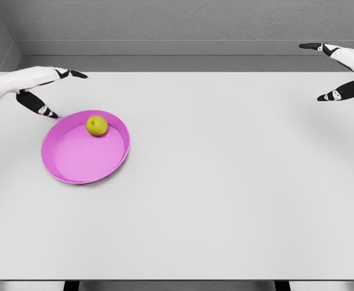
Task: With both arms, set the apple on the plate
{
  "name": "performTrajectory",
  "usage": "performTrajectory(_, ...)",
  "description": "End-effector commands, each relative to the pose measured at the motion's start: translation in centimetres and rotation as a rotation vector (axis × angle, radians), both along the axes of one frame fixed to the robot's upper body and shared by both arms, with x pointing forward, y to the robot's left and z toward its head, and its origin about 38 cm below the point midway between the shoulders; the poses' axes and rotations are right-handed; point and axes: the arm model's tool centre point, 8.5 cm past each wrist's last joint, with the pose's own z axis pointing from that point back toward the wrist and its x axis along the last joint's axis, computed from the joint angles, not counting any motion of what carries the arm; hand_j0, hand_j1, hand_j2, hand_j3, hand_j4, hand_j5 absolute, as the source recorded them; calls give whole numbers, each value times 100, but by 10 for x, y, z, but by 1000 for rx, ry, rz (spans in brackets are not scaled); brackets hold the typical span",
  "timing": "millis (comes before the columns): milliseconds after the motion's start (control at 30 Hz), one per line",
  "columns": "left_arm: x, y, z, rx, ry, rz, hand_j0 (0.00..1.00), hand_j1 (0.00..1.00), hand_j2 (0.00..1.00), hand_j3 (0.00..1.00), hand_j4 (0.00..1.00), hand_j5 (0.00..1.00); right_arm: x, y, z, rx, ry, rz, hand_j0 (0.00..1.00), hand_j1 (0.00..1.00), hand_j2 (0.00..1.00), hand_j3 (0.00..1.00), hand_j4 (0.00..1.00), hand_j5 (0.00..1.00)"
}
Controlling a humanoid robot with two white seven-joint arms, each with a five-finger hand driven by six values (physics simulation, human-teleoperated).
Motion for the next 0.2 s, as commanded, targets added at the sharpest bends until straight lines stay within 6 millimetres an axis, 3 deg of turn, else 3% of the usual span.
performTrajectory(0, 2, 19, -2, -34, 10, 69, 100, 100, 100, 100, 100, 100, 0, -1, 1, 8, -1, -2, 100, 100, 100, 100, 100, 100)
performTrajectory(167, 2, 19, -3, -34, 12, 70, 100, 100, 100, 100, 100, 100, 0, -1, 0, 8, 1, -2, 100, 100, 100, 100, 100, 100)
